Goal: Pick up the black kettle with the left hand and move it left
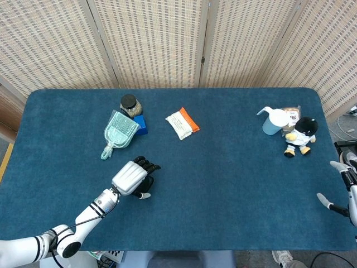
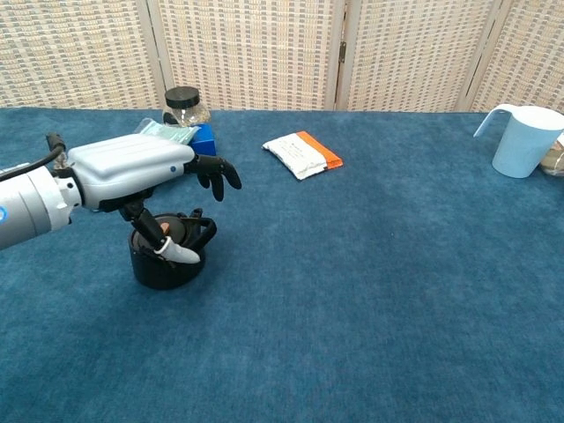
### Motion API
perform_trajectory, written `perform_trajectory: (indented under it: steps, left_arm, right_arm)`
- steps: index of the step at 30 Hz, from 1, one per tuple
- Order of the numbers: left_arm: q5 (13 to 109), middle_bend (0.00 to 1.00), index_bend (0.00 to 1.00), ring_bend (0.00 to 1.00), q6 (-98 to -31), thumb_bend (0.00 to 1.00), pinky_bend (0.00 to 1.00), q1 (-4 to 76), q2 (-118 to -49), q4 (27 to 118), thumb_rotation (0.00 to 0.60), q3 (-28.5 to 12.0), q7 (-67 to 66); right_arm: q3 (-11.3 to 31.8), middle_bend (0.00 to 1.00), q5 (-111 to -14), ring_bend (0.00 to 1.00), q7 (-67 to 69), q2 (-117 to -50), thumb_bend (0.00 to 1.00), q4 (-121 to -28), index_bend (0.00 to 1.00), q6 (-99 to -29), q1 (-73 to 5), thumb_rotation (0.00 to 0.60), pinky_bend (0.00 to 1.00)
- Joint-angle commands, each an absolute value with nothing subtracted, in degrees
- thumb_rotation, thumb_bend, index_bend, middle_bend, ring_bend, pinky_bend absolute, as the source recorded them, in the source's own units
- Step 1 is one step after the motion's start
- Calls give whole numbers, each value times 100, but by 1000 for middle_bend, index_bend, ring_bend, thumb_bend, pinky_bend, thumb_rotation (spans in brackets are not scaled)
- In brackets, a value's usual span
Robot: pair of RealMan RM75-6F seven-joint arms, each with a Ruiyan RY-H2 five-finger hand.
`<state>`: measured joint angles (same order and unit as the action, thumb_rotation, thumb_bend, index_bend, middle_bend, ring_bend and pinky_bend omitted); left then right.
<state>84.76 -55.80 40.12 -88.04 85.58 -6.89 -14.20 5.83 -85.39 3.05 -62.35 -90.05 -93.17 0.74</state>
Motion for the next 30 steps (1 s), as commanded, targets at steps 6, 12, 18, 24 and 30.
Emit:
perform_trajectory:
  steps: [6, 12, 18, 24, 30]
  left_arm:
    - [8335, 308, 220, 251, -5664, 96, 166, 3971, -8805, 8397, 582, -613, -1558]
    - [8307, 308, 220, 251, -5785, 96, 166, 3805, -8513, 8517, 600, -431, -1669]
    - [8245, 308, 220, 251, -5964, 97, 166, 3613, -8293, 8578, 600, -311, -1751]
    - [8112, 308, 220, 251, -6007, 97, 166, 3526, -8169, 8502, 600, -319, -1681]
    - [8015, 308, 220, 251, -6043, 97, 166, 3449, -8095, 8357, 600, -332, -1534]
  right_arm:
    - [583, 264, -8565, 124, 319, -6241, 146, -8992, 224, -9313, 78, 600, 158]
    - [586, 263, -8599, 124, 329, -6264, 146, -8980, 224, -9311, 68, 600, 158]
    - [580, 263, -8637, 124, 331, -6280, 146, -8974, 224, -9294, 52, 600, 158]
    - [584, 263, -8645, 124, 307, -6291, 146, -8989, 224, -9268, 33, 600, 158]
    - [589, 263, -8657, 124, 271, -6284, 146, -9026, 224, -9257, 20, 600, 158]
